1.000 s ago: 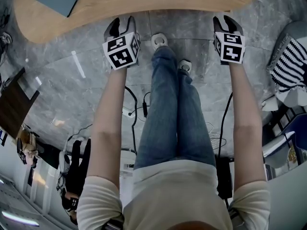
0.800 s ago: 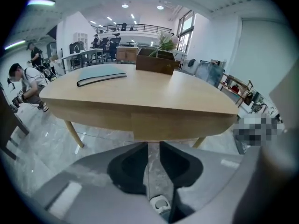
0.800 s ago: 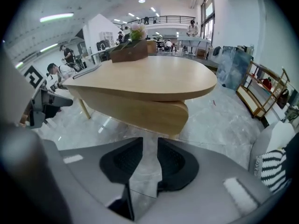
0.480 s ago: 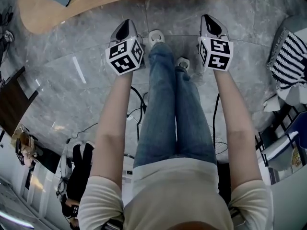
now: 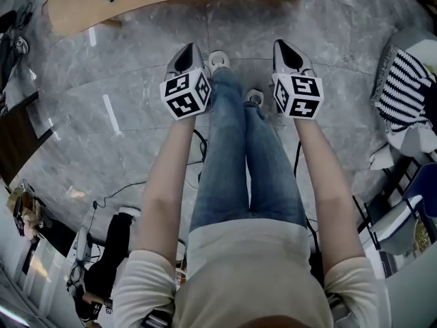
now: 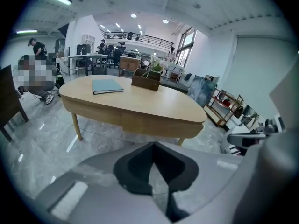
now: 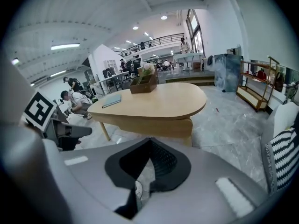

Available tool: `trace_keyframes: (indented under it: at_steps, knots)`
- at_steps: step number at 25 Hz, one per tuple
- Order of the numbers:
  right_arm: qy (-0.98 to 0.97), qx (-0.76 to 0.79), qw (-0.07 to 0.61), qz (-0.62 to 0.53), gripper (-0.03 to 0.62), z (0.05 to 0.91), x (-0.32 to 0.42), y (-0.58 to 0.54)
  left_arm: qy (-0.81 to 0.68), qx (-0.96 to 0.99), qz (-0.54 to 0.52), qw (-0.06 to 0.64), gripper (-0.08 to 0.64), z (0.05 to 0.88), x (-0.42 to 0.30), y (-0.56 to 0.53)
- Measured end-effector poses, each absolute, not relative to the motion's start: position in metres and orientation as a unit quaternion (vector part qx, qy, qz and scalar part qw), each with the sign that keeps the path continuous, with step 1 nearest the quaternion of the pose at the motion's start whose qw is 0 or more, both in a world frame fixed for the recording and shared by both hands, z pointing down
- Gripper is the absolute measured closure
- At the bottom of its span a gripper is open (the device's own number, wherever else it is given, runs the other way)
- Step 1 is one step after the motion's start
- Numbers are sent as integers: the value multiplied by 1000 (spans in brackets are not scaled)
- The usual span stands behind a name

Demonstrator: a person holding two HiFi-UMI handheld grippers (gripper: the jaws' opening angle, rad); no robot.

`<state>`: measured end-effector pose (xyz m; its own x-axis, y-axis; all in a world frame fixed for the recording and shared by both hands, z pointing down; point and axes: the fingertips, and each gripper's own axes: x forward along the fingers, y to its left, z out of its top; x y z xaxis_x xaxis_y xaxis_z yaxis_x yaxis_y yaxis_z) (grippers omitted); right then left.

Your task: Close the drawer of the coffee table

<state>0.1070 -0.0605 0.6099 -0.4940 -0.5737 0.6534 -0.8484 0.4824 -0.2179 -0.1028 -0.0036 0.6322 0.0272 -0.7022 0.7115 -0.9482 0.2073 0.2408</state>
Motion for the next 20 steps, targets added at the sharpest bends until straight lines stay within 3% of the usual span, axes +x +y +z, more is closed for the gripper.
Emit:
trace_keyframes:
  at_steps: [20]
  knots:
    - [-887, 333, 219, 232, 592, 385, 98, 47, -652, 644, 61, 396, 558, 413, -22, 72]
